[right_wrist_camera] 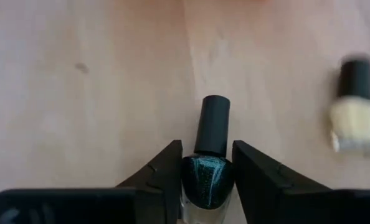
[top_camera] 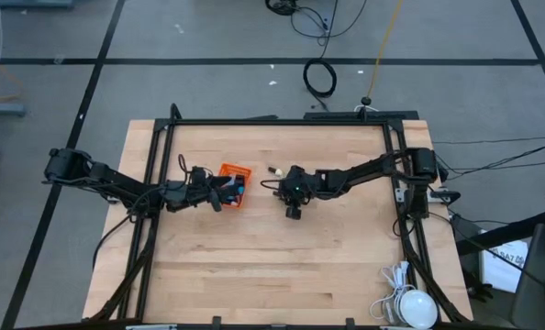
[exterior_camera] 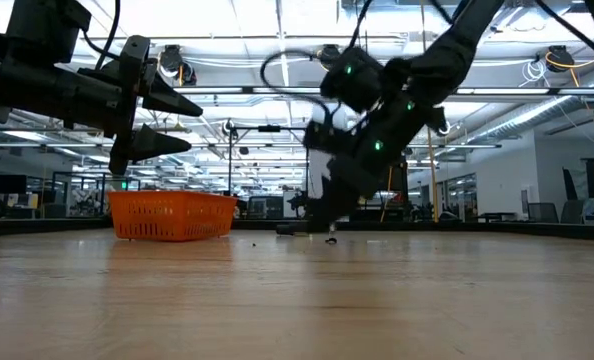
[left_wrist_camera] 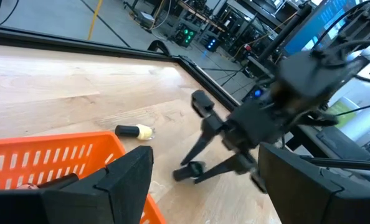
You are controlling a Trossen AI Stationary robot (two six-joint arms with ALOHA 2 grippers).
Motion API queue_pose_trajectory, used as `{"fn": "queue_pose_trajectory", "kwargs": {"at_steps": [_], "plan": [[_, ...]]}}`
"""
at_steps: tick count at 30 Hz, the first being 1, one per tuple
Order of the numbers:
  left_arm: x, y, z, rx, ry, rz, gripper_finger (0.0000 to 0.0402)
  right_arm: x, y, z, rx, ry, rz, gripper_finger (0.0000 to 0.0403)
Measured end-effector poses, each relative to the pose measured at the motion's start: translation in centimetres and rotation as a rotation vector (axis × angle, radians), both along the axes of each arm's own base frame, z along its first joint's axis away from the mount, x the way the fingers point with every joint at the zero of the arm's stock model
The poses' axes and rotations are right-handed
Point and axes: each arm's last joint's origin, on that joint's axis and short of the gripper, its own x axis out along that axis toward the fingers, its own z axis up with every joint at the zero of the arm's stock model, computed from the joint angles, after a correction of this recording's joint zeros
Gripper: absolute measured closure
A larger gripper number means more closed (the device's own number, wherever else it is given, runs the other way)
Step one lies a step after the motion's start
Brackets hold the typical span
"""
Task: Pick & Place Nail Polish
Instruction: Put the dark green nail polish into the orange basket
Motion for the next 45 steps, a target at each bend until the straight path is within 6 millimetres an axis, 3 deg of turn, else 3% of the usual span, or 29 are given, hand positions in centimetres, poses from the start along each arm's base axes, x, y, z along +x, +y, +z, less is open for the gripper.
{"fn": "queue_pose_trajectory", "kwargs": {"at_steps": [5,12,21,24,33,36,41,45], "plan": [[0.0,0.0,0.0,0.004,0.002,0.0,0.0119,0.0,1.1,3.2,-0.01,-0.114,0.047,0.0292],[0.0,0.0,-0.1,0.002,0.009,0.001,0.0119,-0.3,3.3,6.0,-0.035,-0.209,0.125,0.0291],[0.6,-0.6,-0.3,-0.212,-0.015,-0.146,0.0119,-0.3,4.6,6.7,-0.208,-0.221,0.131,0.0292],[2.0,-0.9,-0.2,-0.223,0.025,-0.13,0.0119,-0.3,4.9,6.8,-0.269,-0.221,0.126,0.0291],[9.7,-1.5,1.5,-0.172,0.06,-0.233,0.0119,-0.3,5.7,6.9,-0.293,-0.229,0.138,0.0292],[11.6,-1.5,1.1,-0.188,0.099,-0.243,0.0119,-0.6,5.9,6.4,-0.314,-0.18,0.142,0.0292],[13.5,-1.2,0.3,-0.214,0.165,-0.189,0.0119,-0.7,6.6,6.6,-0.402,-0.16,0.118,0.0292],[13.7,-0.6,-0.1,-0.213,0.176,-0.172,0.0119,-0.8,6.7,6.3,-0.398,-0.143,0.116,0.0292]]}}
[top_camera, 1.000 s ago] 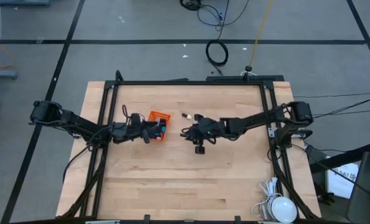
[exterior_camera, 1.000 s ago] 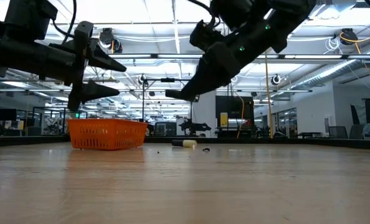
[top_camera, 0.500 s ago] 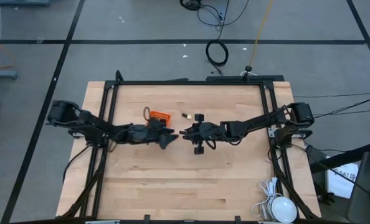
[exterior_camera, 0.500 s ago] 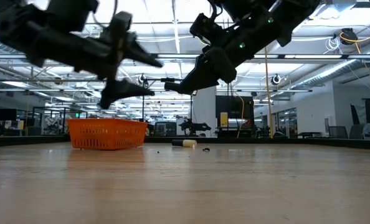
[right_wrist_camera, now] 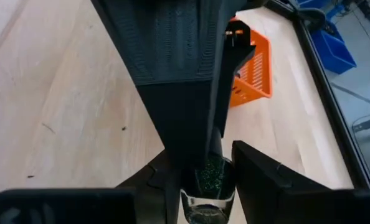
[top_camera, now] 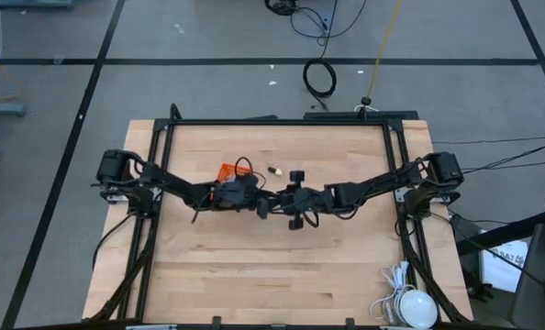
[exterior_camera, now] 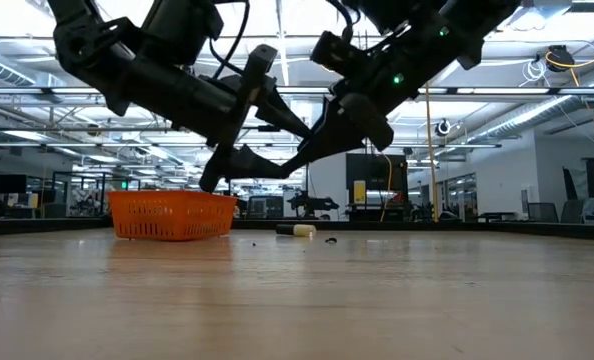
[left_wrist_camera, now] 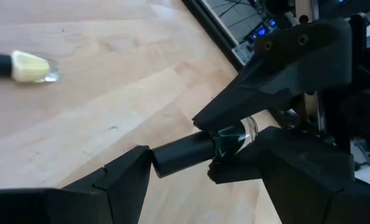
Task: Pick & Place Nail Polish
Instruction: Put the dark green nail polish into the orange basket
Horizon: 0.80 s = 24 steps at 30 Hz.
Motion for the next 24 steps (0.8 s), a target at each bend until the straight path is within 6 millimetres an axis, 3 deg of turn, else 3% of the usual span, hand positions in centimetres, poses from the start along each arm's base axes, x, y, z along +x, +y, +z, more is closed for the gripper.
{"fn": "queue_pose_trajectory", "kwargs": {"at_steps": [24], "plan": [[0.08,0.31,0.32,0.029,-0.021,-0.025,0.0119,-0.33,0.34,0.69,0.012,-0.009,0.004,0.0292]]}}
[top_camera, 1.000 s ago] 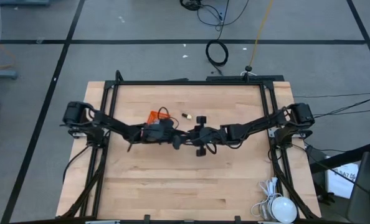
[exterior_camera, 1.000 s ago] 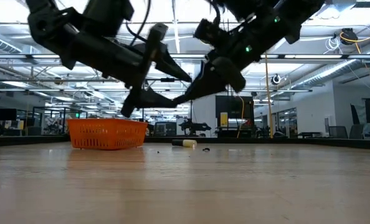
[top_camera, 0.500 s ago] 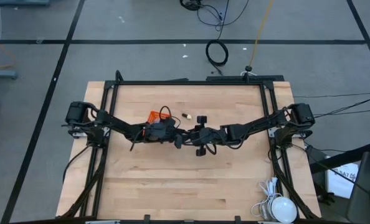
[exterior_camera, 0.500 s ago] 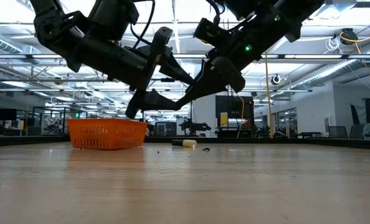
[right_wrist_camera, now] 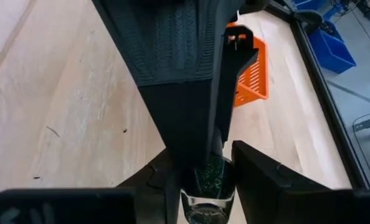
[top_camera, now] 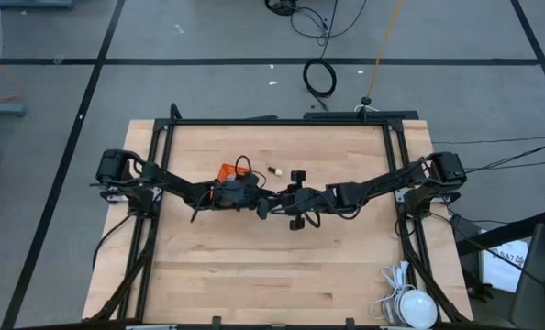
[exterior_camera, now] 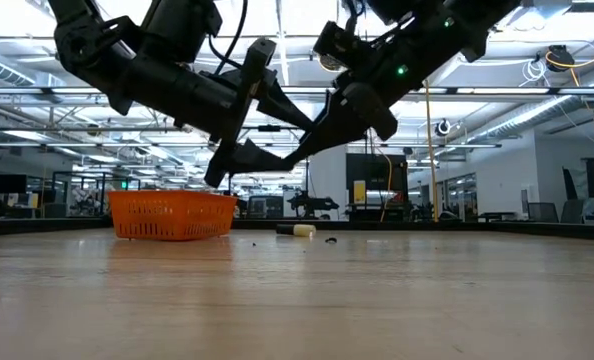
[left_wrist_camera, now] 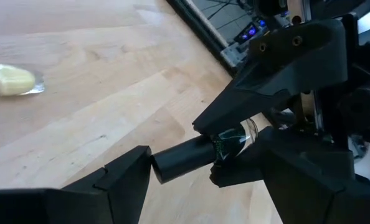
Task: Pick & Place Nail Polish
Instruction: Put the dark green nail polish into the orange basket
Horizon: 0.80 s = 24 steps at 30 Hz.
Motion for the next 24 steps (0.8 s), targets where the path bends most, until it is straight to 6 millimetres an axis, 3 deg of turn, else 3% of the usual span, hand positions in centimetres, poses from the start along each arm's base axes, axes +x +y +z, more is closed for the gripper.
{"fn": "queue_pose_trajectory", "kwargs": {"at_steps": [13,24], "plan": [[0.3,-0.1,0.8,0.007,-0.079,-0.038,0.0119,-0.4,1.1,1.7,-0.007,-0.067,0.044,0.0293],[0.4,-1.1,1.5,-0.001,-0.161,-0.126,0.0119,-0.3,1.2,1.8,-0.006,-0.08,0.048,0.0292]]}}
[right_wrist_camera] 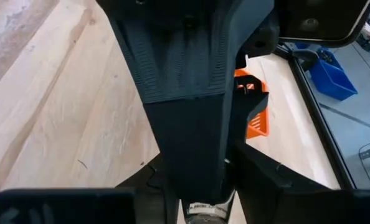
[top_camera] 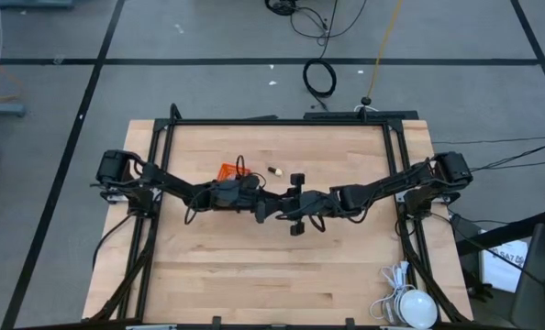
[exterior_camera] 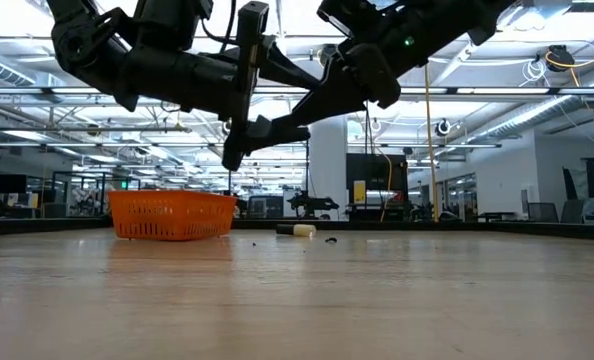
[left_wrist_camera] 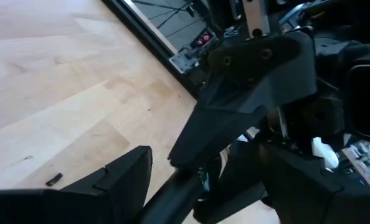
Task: Pick & Place Nail Polish
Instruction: Put the dark green nail polish into the orange basket
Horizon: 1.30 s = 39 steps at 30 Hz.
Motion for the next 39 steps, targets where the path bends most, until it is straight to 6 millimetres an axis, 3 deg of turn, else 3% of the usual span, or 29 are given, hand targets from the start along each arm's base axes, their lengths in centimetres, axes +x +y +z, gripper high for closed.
{"fn": "queue_pose_trajectory", "kwargs": {"at_steps": [5,8,12,19,25,29,36,39], "plan": [[0.0,0.0,0.2,-0.017,-0.016,-0.019,0.0123,0.0,0.0,0.0,-0.003,0.002,0.001,0.0294],[0.0,-0.1,0.3,-0.02,-0.033,-0.029,0.0146,0.0,0.0,0.0,-0.004,0.004,0.001,0.0294],[0.0,-0.1,0.3,-0.024,-0.035,-0.052,0.0207,0.0,0.0,0.0,-0.004,0.002,0.002,0.0292],[0.0,0.1,0.1,-0.012,-0.013,-0.045,0.0353,0.0,0.0,0.1,-0.002,-0.007,0.002,0.0294],[0.0,0.5,0.1,0.009,-0.009,-0.047,0.0353,-0.1,0.3,0.0,-0.003,0.002,0.004,0.0255],[0.0,0.5,0.1,0.022,-0.003,-0.058,0.0353,-1.2,1.0,0.5,-0.002,0.056,0.021,0.0237],[0.0,0.5,0.3,0.049,-0.005,-0.055,0.0353,-4.7,1.4,3.1,0.101,0.107,-0.06,0.0237],[-0.2,0.5,0.8,0.06,-0.002,-0.052,0.0353,-6.6,1.1,3.1,0.102,0.082,-0.128,0.0244]]}}
